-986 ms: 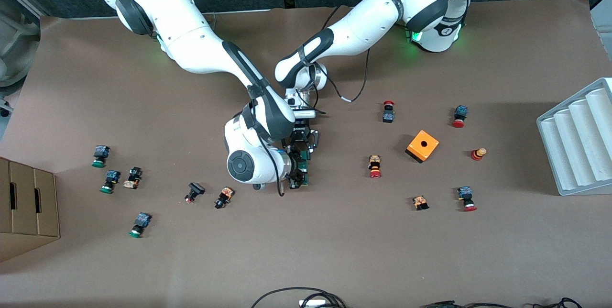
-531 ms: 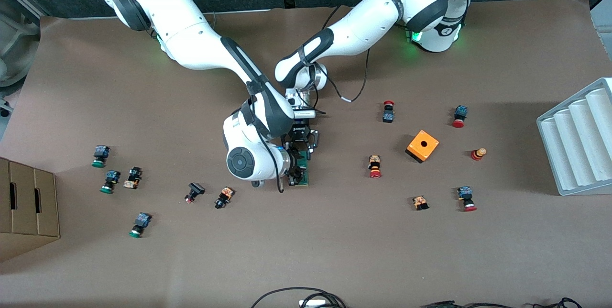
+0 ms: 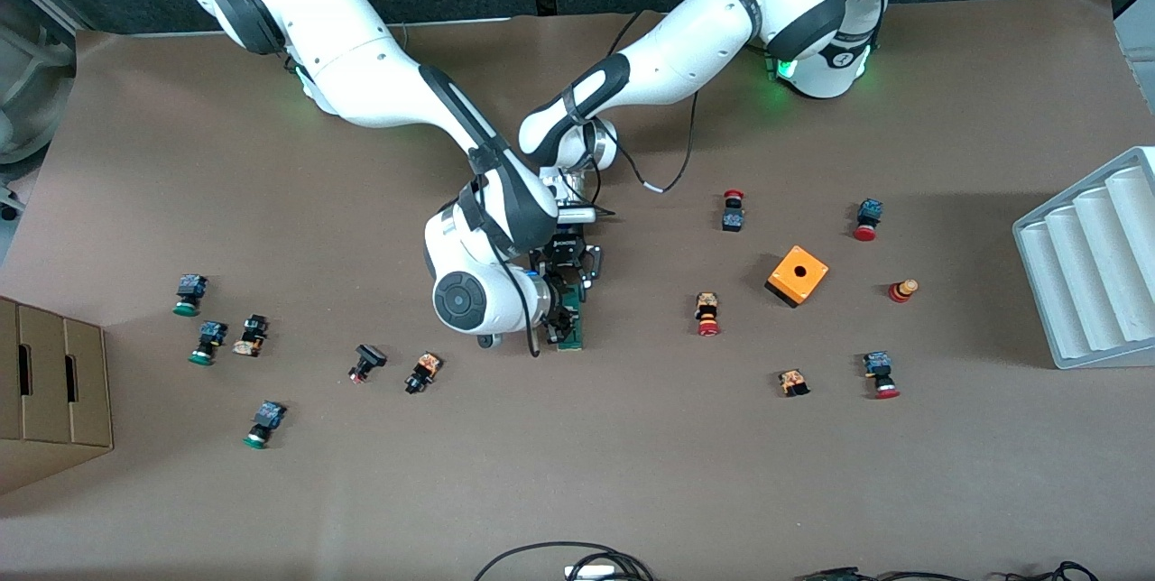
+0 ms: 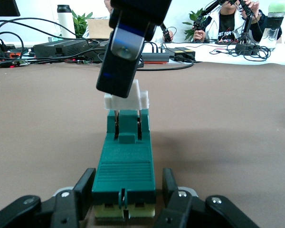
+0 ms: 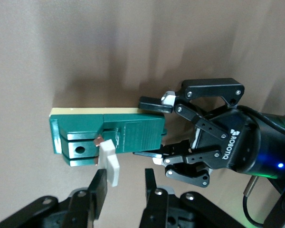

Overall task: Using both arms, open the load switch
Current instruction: 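Press the white lever down flat with the right gripper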

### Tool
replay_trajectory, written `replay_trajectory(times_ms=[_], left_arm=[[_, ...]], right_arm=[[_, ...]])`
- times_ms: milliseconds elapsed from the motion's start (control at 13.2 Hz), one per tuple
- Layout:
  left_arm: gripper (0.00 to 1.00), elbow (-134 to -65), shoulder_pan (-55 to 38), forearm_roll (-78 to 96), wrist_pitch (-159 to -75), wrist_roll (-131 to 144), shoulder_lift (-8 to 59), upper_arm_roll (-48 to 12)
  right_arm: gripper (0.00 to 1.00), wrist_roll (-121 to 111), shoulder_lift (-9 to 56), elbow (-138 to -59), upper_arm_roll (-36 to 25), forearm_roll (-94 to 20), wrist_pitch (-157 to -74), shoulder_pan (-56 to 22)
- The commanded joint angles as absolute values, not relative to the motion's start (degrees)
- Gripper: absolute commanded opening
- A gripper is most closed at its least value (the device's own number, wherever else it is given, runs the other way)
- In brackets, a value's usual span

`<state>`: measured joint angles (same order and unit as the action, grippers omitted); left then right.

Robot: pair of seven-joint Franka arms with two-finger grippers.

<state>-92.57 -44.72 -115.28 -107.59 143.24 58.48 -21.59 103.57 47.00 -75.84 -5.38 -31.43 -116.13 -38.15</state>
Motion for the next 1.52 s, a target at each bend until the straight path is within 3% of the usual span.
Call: replay_trajectory(times_ms=[0, 1290, 1441], left_arm=[[0.64, -92.02, -45.62, -116.1, -106.79, 144.14, 58.71, -20.92], [0.64, -92.02, -45.62, -116.1, -106.79, 143.97, 58.71, -20.92], [0.64, -92.02, -45.62, -116.1, -106.79, 143.96, 58.71, -20.92]], right_arm=[[0.4, 103.27, 45.09, -79.62, -5.27, -29.27, -115.93, -38.58], [0.4, 102.92, 45.97, -81.56, -5.1, -26.46, -120.15, -40.08], [0.46, 103.01, 44.75, -80.78, -5.1, -26.46, -119.1, -39.55]])
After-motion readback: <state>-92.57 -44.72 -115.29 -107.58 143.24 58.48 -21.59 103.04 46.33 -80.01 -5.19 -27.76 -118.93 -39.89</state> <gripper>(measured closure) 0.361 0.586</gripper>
